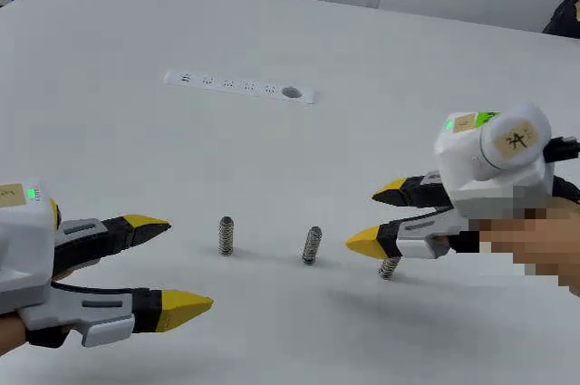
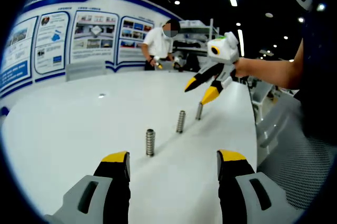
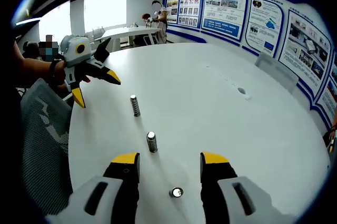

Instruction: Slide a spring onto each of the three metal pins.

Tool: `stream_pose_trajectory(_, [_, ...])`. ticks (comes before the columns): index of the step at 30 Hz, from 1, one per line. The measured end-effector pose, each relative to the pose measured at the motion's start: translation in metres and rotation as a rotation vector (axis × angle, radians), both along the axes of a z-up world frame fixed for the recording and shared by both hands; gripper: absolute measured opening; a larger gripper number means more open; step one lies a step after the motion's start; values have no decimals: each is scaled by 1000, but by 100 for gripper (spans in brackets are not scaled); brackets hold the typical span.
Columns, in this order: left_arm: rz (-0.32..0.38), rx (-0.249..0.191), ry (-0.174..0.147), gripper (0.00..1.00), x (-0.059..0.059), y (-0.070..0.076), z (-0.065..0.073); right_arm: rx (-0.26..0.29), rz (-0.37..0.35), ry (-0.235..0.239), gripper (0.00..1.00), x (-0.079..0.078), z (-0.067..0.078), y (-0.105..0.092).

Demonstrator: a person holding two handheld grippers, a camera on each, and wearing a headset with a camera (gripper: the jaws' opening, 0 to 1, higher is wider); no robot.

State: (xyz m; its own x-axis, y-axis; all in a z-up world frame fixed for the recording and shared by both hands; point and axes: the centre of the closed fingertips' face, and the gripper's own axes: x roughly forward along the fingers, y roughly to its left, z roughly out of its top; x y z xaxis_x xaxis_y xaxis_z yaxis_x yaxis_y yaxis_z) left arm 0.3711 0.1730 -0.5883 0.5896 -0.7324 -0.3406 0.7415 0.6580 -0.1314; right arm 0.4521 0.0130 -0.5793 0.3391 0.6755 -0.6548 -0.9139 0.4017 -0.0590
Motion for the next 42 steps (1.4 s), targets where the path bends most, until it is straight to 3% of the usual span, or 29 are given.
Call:
stream_pose_trajectory(9, [3, 2, 4, 69, -1, 1, -1, 34, -45, -6, 52, -10, -9, -25])
stream_pose_trajectory(24, [-1, 0, 5, 71, -1, -1, -2, 151, -110, -14, 58, -32, -23, -47])
stream_pose_trajectory(36, [-11, -10, 3, 72, 1, -2, -4, 194, -145, -45, 62, -36, -17, -49])
stream_pose_trajectory(42, [-14, -12, 11, 73, -1, 0, -7, 196, -148, -37, 63, -42, -22, -47])
